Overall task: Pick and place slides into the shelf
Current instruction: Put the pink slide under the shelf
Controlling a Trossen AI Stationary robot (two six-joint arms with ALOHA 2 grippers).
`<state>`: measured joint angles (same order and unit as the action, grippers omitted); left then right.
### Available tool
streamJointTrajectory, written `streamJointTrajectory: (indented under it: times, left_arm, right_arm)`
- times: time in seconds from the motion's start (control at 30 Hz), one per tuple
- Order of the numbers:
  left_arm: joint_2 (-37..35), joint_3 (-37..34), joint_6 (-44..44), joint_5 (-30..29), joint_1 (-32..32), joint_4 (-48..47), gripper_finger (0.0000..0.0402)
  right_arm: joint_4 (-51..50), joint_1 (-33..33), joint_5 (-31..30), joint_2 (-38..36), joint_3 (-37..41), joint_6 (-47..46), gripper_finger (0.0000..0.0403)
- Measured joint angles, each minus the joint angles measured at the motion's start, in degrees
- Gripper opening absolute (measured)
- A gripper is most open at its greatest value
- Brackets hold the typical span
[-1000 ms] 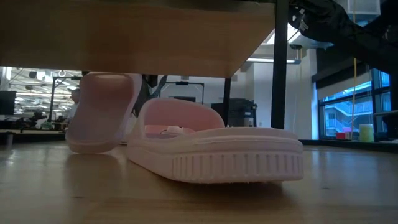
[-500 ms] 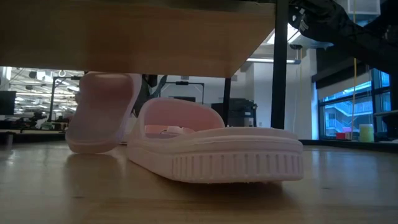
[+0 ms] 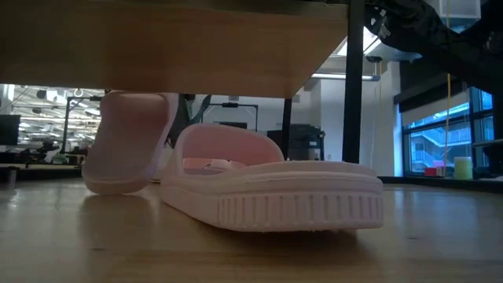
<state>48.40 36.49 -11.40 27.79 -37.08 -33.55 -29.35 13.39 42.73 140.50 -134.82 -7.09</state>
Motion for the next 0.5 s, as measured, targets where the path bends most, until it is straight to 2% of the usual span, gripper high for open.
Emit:
streamJointTrajectory:
  times: [0.07,0.3,0.5]
  left_arm:
    - [0.05,0.0,-0.04,0.09,0.02,-1.01,0.0033]
    - [0.05,0.0,-0.12,0.17,0.09,-0.92,0.0033]
    - [0.02,-0.01,-1.6,-0.45,1.17,-0.56,0.0033]
  right_arm:
    - [-0.08,0.46,1.76,-1.01,0.09,-0.17,0.0102]
    - [-1.41,2.35,1.81,-3.92,-0.11,-1.63,0.0208]
    - [-7.81,5.24,1.74,-8.31,-0.22,0.61,0.0253]
